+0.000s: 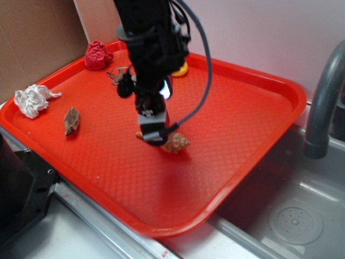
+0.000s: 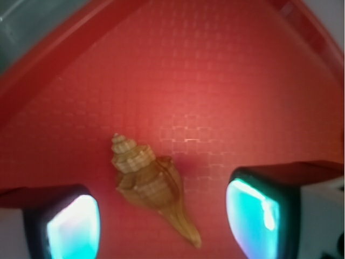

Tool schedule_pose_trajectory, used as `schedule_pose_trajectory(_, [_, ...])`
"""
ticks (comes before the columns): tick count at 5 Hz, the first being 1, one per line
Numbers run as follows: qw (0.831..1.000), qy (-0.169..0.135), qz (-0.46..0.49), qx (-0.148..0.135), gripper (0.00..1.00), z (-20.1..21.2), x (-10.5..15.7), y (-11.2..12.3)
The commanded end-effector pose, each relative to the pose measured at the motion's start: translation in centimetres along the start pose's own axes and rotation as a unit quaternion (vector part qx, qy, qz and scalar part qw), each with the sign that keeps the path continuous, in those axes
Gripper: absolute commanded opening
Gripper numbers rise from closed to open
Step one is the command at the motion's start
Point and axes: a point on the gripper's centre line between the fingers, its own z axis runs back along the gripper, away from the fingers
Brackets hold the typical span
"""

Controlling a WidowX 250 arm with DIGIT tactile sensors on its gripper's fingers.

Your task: Grab the shell.

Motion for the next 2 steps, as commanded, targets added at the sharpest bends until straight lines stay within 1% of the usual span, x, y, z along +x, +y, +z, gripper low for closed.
schedule_pose_trajectory(1, [0.999,0.004,-0.038,-0.025,1.00,-2.0,0.8,-0.7])
schedule_pose_trajectory(2, [0.999,0.026,-0.034,-0.032,1.00,-4.1,0.8,-0.6])
